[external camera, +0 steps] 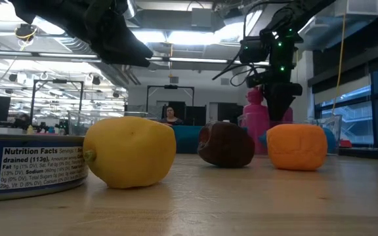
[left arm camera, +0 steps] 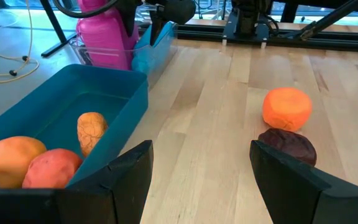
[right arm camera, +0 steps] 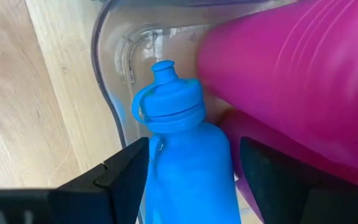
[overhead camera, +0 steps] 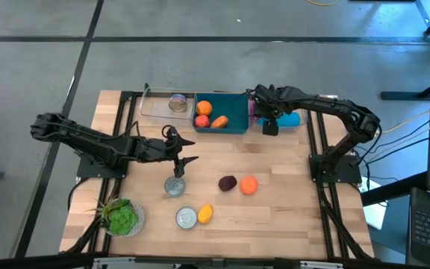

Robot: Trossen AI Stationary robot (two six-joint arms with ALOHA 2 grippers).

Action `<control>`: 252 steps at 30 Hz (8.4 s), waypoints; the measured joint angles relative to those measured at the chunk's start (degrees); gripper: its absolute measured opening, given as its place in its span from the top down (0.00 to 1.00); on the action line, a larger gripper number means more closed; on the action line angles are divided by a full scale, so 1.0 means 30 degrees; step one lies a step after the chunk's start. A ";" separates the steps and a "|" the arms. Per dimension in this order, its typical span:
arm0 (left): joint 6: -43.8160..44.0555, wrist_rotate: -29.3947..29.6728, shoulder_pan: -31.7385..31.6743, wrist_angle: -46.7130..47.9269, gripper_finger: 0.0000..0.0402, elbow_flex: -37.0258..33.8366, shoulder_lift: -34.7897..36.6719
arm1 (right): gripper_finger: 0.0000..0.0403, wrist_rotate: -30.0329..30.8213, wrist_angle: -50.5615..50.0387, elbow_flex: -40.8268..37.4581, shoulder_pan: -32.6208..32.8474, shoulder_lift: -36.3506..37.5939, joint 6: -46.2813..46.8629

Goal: Pick & Place Food Item
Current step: Adjust the violet water bottle

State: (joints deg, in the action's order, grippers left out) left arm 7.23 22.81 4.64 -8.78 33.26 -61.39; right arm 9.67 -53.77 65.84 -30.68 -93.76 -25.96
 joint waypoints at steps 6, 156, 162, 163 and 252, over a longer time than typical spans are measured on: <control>-0.0010 0.0000 0.0000 0.0000 0.35 0.0000 0.0000 | 0.38 0.0000 0.0120 -0.0007 0.0000 0.0000 -0.0014; -0.0994 -0.0627 -0.0889 -0.0146 0.35 -0.0007 0.0000 | 0.38 0.0106 1.3103 -0.6717 -0.4422 0.8510 0.9938; -0.1001 -0.0628 -0.0889 -0.0146 0.35 -0.0007 0.0000 | 0.44 -0.0594 1.3096 -0.6732 -0.4422 0.8510 0.9932; -0.1001 -0.0629 -0.0889 -0.0146 0.35 -0.0007 0.0000 | 0.45 -0.0609 1.3096 -0.6732 -0.4415 0.8510 0.9930; -0.0677 -0.0629 -0.0889 -0.0146 0.35 -0.0007 0.0000 | 0.86 0.0337 1.1317 -0.6193 -0.4401 0.9595 0.9106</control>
State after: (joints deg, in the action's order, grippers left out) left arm 5.20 20.92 1.98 -9.21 33.23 -61.39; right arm 10.68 -19.82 47.27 -43.88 -64.97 1.36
